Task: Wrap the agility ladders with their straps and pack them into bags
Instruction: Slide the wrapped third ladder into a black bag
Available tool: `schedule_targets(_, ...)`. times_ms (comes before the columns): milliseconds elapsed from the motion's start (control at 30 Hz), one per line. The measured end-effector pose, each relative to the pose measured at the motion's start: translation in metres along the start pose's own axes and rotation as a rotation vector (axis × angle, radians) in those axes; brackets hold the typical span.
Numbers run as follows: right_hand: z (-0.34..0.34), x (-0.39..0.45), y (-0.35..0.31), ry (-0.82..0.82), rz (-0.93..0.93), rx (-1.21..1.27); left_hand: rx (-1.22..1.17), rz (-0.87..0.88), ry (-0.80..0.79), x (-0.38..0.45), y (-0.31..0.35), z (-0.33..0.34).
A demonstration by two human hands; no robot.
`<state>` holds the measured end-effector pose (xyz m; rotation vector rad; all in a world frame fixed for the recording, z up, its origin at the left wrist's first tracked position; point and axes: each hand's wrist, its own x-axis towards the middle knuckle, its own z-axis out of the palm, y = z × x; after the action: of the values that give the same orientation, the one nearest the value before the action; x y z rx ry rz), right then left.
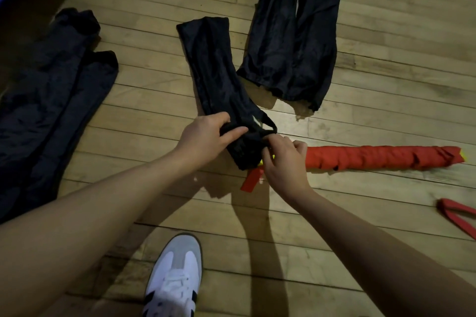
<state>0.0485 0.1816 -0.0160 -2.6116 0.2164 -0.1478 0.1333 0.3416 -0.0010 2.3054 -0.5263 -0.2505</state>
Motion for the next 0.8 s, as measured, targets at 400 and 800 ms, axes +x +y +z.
schedule_targets(400, -0.016, -0.008, 0.013, 0.0, 0.254, 0.344, 0.67, 0.196, -0.398, -0.022, -0.012, -0.004)
schedule_targets(800, -0.011, -0.029, -0.002, -0.21, 0.051, 0.34, 0.531, 0.141, -0.338, -0.041, 0.014, 0.03)
